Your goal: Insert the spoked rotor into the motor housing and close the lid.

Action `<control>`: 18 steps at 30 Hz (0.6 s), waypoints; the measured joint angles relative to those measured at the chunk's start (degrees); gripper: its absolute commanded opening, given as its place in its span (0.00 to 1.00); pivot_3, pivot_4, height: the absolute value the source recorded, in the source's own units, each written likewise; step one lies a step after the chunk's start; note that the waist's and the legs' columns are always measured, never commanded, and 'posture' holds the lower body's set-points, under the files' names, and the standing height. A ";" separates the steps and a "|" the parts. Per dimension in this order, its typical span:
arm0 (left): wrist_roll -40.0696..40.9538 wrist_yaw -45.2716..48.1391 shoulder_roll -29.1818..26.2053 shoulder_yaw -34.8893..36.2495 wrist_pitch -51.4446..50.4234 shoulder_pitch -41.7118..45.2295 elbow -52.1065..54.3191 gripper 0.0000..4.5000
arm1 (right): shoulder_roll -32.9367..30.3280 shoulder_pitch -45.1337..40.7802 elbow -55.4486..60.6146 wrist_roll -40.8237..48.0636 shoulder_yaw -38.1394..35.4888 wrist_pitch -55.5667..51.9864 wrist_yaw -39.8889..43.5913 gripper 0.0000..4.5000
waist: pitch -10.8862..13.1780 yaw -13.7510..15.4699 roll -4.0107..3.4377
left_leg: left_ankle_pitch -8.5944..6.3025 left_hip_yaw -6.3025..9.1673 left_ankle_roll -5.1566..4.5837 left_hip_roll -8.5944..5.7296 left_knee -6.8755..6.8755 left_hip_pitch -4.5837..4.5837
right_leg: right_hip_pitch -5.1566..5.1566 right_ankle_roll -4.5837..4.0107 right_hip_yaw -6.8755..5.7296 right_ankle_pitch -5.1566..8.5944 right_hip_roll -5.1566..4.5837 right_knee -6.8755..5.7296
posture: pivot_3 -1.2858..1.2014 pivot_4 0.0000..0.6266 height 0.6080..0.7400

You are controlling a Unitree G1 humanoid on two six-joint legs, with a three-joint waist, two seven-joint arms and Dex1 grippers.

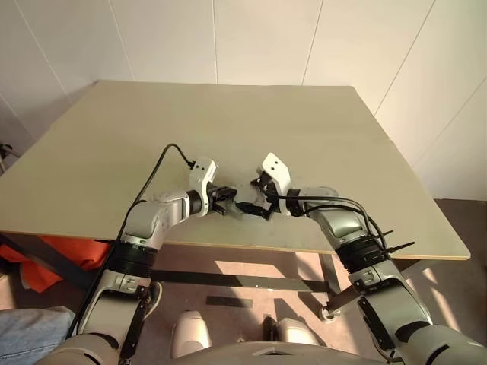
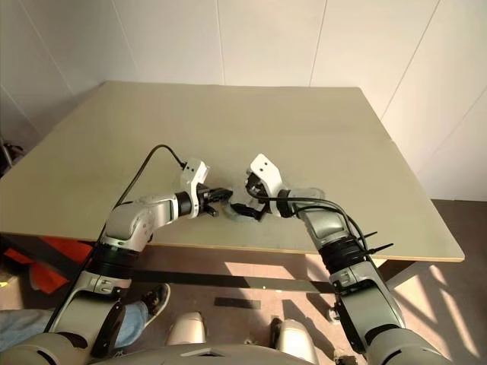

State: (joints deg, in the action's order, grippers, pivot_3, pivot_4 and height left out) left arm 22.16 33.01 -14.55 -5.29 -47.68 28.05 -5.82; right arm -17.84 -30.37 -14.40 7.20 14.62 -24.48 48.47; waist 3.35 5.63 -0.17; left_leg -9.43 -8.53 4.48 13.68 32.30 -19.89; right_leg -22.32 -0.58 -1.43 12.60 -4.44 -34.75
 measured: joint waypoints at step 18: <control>-0.97 1.23 1.11 -1.32 1.79 1.47 -1.52 0.06 | -4.57 -0.91 2.43 16.16 -16.99 -34.63 -5.29 0.99 | 0.02 0.15 -0.11 | -0.04 -0.03 -0.06 0.04 -0.16 -0.12 | -0.15 -0.35 0.00 -0.21 0.04 0.00 | 0.52 0.00 1.00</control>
State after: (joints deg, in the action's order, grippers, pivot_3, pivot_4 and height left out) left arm 21.20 34.24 -13.44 -6.60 -45.89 29.52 -7.35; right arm -22.41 -31.27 -11.98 23.36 -2.37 -59.11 43.19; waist 3.36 5.79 -0.28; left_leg -9.46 -8.56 4.42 13.72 32.14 -20.01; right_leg -22.47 -0.92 -1.42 12.39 -4.41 -34.75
